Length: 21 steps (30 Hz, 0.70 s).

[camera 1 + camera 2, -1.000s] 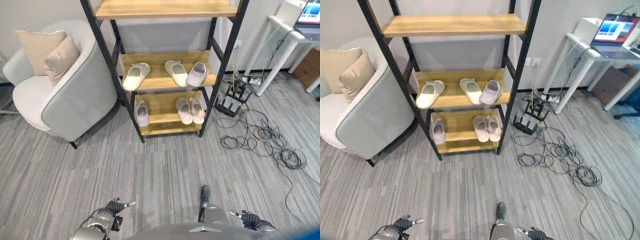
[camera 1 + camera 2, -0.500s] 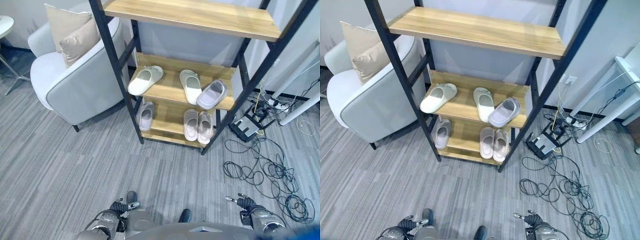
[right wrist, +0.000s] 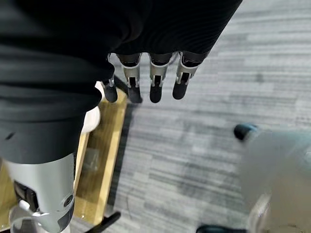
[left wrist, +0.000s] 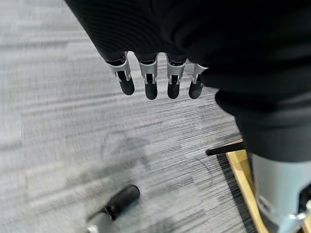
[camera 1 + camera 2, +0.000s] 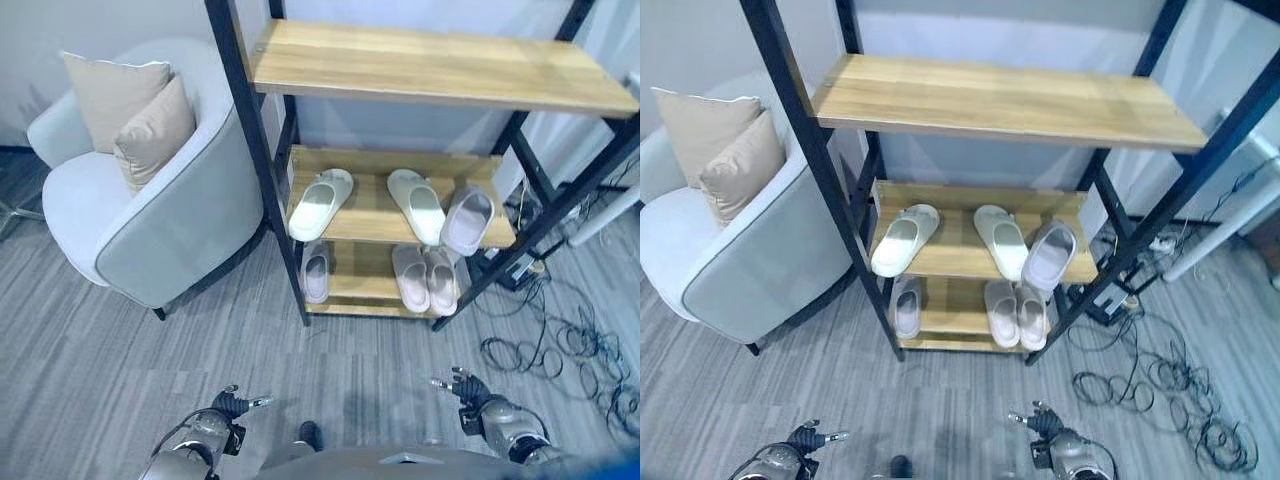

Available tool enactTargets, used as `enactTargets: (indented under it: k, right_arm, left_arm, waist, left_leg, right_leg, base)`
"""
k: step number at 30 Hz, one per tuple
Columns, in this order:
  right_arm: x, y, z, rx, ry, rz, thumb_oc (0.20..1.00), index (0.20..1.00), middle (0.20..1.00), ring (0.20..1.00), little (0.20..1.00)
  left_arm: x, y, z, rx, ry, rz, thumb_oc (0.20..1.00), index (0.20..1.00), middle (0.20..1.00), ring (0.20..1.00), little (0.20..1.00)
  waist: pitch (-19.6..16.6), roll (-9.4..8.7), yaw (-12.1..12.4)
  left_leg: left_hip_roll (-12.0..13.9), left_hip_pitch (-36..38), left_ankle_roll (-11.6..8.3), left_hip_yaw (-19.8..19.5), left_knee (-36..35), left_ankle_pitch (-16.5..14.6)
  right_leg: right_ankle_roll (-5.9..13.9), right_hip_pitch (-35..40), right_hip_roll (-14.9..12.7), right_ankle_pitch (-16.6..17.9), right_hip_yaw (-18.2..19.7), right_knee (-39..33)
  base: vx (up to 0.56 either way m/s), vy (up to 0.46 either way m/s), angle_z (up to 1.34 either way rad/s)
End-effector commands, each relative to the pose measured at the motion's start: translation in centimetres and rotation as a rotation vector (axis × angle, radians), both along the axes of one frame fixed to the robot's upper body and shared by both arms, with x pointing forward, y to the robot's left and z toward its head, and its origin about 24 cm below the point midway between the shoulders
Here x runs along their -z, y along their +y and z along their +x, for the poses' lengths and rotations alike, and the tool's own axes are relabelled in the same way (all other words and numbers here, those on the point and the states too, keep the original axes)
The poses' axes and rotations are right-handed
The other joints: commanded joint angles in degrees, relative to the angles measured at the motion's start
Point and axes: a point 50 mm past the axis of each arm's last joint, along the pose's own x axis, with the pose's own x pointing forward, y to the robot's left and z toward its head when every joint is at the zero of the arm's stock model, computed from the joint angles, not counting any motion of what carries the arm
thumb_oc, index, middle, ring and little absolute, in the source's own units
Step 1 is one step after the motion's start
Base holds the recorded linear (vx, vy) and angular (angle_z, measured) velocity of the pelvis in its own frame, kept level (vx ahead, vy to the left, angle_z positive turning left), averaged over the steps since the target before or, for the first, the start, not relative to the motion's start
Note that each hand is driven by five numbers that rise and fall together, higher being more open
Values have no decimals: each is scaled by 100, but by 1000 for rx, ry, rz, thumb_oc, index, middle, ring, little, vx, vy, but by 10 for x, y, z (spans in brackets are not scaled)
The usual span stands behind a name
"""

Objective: Arrange the slippers neatly on the shoe rack.

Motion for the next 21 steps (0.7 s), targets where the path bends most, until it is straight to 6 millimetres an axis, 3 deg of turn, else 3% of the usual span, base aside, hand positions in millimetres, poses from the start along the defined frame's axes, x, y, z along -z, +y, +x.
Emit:
enactTargets:
  k: [1,3,6,7,8,9,10,11,13,14,16,18,19,20,21]
  right_arm:
    - [-6,-13,8,-7,-37,-54,1000,1000,1000,1000,1000]
    - [-10,-10,15,63,-96,17,1000,1000,1000,1000,1000]
    - [-16,-5,23,-10,-141,9,1000,1000,1000,1000,1000]
    - [-27,4,43,-73,-203,0,1000,1000,1000,1000,1000]
    - [-22,6,28,-95,-187,17,1000,1000,1000,1000,1000]
    - [-30,8,25,-179,-260,132,1000,1000,1000,1000,1000]
    - [-35,-2,34,-196,-226,62,1000,1000,1000,1000,1000]
    - [-37,1,38,-190,-259,55,1000,1000,1000,1000,1000]
    - [-17,-3,14,-189,-151,-42,1000,1000,1000,1000,1000]
    - [-21,13,14,-271,-227,60,1000,1000,1000,1000,1000]
    - [-22,19,24,-188,-225,58,1000,1000,1000,1000,1000]
    - [-8,21,4,-156,-111,76,1000,1000,1000,1000,1000]
    - [-13,26,14,-198,-143,59,1000,1000,1000,1000,1000]
    - [-32,45,35,-299,-268,95,1000,1000,1000,1000,1000]
    - [-38,51,39,-328,-305,112,1000,1000,1000,1000,1000]
  left_arm:
    - [2,-2,-6,-10,10,8,1000,1000,1000,1000,1000]
    - [5,-11,-8,36,10,-1,1000,1000,1000,1000,1000]
    - [8,-21,-12,77,17,-19,1000,1000,1000,1000,1000]
    - [10,-23,-16,82,33,-27,1000,1000,1000,1000,1000]
    - [10,-24,-16,86,33,-32,1000,1000,1000,1000,1000]
    - [14,-23,-34,80,73,-37,1000,1000,1000,1000,1000]
    - [15,-23,-41,100,108,-46,1000,1000,1000,1000,1000]
    - [14,-22,-37,108,92,-44,1000,1000,1000,1000,1000]
    - [17,-30,-40,97,102,-55,1000,1000,1000,1000,1000]
    - [20,-39,-47,103,110,-66,1000,1000,1000,1000,1000]
    - [17,-38,-37,100,72,-63,1000,1000,1000,1000,1000]
    - [16,-40,-30,93,53,-69,1000,1000,1000,1000,1000]
    - [15,-40,-27,99,47,-64,1000,1000,1000,1000,1000]
    - [14,-40,-23,109,36,-57,1000,1000,1000,1000,1000]
    - [14,-40,-23,114,36,-56,1000,1000,1000,1000,1000]
  waist:
    - [92,-51,23]
    - [11,-65,-15]
    - [-66,-32,-19]
    - [-116,-30,-2]
    - [-109,-28,-31]
    - [-61,-16,-48]
    - [-107,-41,-55]
    - [-105,-37,-15]
    - [-121,20,-7]
    - [-80,69,-8]
    - [-30,90,-19]
    - [-74,90,-14]
    - [-79,84,-8]
    - [-56,68,-1]
    - [-37,61,-2]
  left_leg:
    - [402,-132,-576,-522,509,-423]
    - [376,-115,-636,-526,437,-371]
    - [431,-74,-718,-584,315,-279]
    - [468,-24,-763,-598,226,-236]
    - [491,23,-781,-613,177,-212]
    - [537,96,-823,-585,112,-156]
    - [571,87,-862,-590,77,-121]
    - [593,98,-884,-609,28,-94]
    - [636,166,-917,-616,-68,-38]
    - [683,181,-947,-595,-106,0]
    - [713,149,-987,-614,-106,20]
    - [729,100,-1009,-625,-106,45]
    - [741,85,-1026,-641,-106,58]
    - [753,40,-1040,-657,-106,77]
    - [760,24,-1047,-667,-106,93]
  right_leg:
    - [-124,329,382,-61,-67,-1420]
    - [-63,509,589,-22,190,-2006]
    - [-91,669,715,-45,143,-2264]
    - [-108,767,769,-62,82,-2394]
    - [-121,828,807,-78,66,-2452]
    - [-134,923,869,-88,66,-2564]
    - [-141,940,903,-89,28,-2631]
    - [-157,971,934,-102,9,-2671]
    - [-165,1085,1005,-110,-50,-2823]
    - [-167,1143,1046,-114,-84,-2936]
    - [-171,1145,1070,-123,-99,-2956]
    - [-186,1141,1099,-122,-135,-2992]
    - [-189,1149,1100,-135,-175,-2992]
    - [-198,1151,1104,-147,-207,-2992]
    - [-202,1150,1113,-158,-219,-2992]
  base:
    - [69,-70,-5]
    - [99,-137,9]
    - [74,-111,16]
    - [58,-117,12]
    - [49,-143,15]
    - [18,-118,19]
    - [15,-115,22]
    - [21,-78,1]
    - [33,-59,-7]
    - [22,-39,7]
    - [-43,-29,1]
    - [-25,-39,2]
    - [-21,-62,17]
    - [-38,-61,17]
    - [-46,-57,12]
